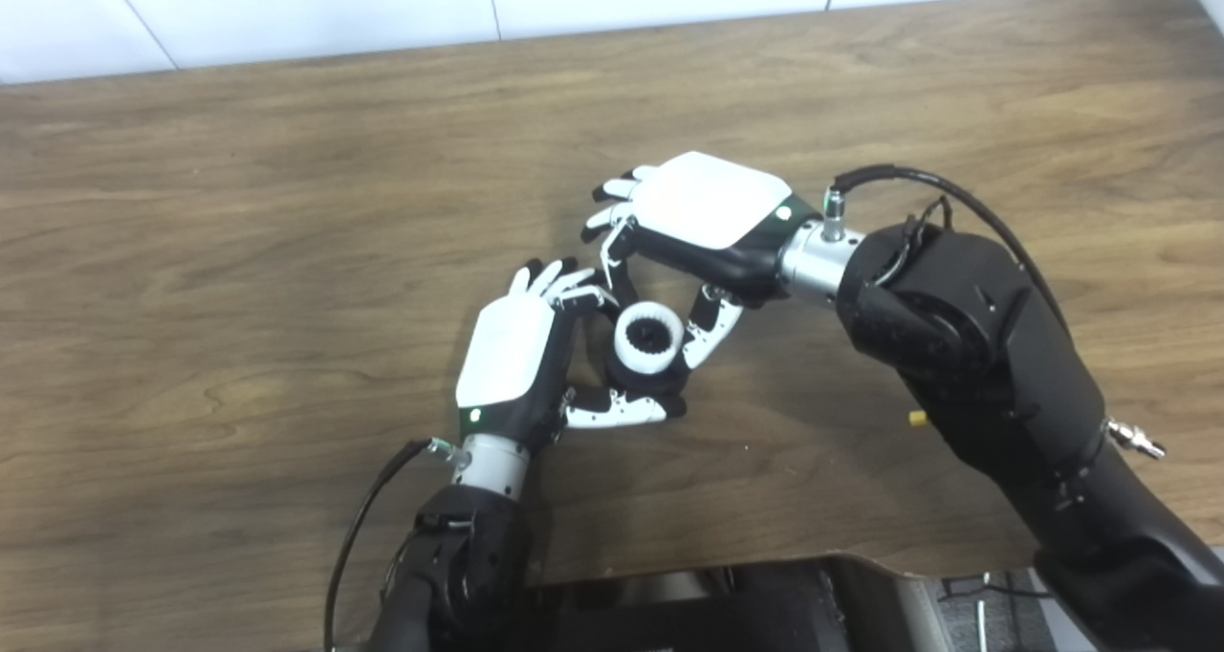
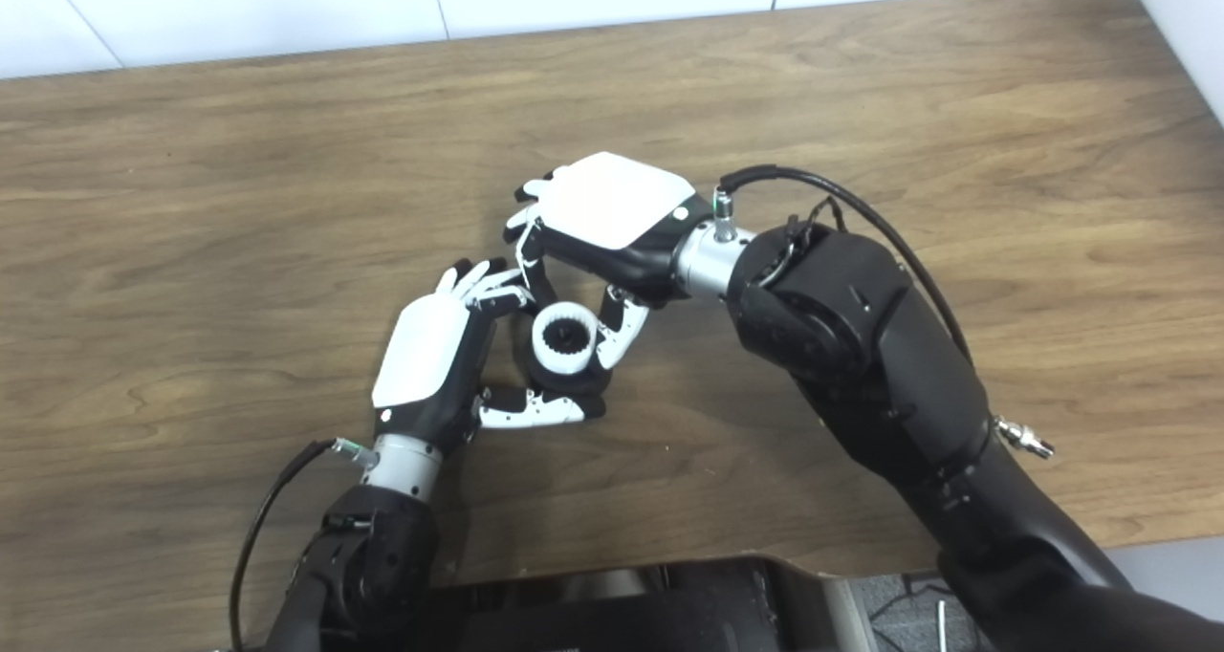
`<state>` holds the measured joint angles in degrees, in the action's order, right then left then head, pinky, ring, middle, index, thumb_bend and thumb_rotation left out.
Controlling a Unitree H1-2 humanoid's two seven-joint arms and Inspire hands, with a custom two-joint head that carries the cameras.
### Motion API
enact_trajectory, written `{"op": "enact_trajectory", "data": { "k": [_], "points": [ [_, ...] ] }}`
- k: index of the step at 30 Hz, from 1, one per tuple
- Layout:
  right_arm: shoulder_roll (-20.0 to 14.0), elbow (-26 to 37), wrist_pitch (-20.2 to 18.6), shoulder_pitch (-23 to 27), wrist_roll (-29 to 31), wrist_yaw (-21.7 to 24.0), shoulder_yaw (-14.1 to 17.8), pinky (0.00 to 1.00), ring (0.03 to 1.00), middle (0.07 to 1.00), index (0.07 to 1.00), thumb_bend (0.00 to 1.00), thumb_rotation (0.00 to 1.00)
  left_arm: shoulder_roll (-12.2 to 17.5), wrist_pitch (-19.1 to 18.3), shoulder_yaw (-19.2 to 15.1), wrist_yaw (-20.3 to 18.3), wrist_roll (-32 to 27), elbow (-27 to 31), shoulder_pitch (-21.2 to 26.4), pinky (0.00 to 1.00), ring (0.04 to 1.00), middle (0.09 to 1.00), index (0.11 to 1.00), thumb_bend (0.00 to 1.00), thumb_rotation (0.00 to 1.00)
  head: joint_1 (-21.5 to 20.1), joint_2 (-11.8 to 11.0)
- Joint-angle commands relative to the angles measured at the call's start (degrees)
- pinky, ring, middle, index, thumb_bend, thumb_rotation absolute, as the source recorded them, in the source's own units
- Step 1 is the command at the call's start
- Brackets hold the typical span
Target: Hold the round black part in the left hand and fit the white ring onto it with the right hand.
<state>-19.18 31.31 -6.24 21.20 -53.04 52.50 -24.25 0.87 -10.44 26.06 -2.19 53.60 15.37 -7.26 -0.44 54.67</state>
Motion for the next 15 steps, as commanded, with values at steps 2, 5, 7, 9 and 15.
{"op": "enact_trajectory", "data": {
  "k": [2,5,7,9,15],
  "points": [
    [0.45,1.76,0.57,0.91,0.17,-0.17,0.20,0.96,0.954,0.863,0.484,0.53,0.14,-0.90,0.78,0.21,0.98,0.38,1.48,1.04,1.00,0.923,0.824,0.489,0.51,0.05,0.14,0.06],
    [0.46,1.74,0.27,0.89,0.25,0.02,0.32,0.96,0.954,0.864,0.484,0.53,0.14,-0.98,0.39,0.26,0.67,0.70,1.68,1.07,1.00,0.923,0.824,0.489,0.51,0.05,0.14,0.06],
    [0.33,1.54,0.41,0.94,0.28,-0.18,0.44,0.96,0.954,0.863,0.484,0.53,0.14,-1.05,0.29,0.21,0.59,0.63,1.77,1.06,1.00,0.923,0.824,0.488,0.51,0.05,0.14,0.06],
    [0.27,1.47,0.35,0.98,0.22,-0.27,0.64,0.96,0.954,0.861,0.485,0.53,0.14,-1.08,0.32,0.16,0.58,0.49,1.83,0.98,1.00,0.923,0.824,0.488,0.51,0.05,0.18,0.17],
    [0.28,1.62,-0.38,1.33,-1.50,1.08,0.86,0.95,0.970,0.893,0.645,0.88,0.34,-0.88,0.68,0.13,0.82,0.46,1.67,0.98,1.00,0.923,0.823,0.488,0.51,0.05,0.00,0.12]
  ]
}}
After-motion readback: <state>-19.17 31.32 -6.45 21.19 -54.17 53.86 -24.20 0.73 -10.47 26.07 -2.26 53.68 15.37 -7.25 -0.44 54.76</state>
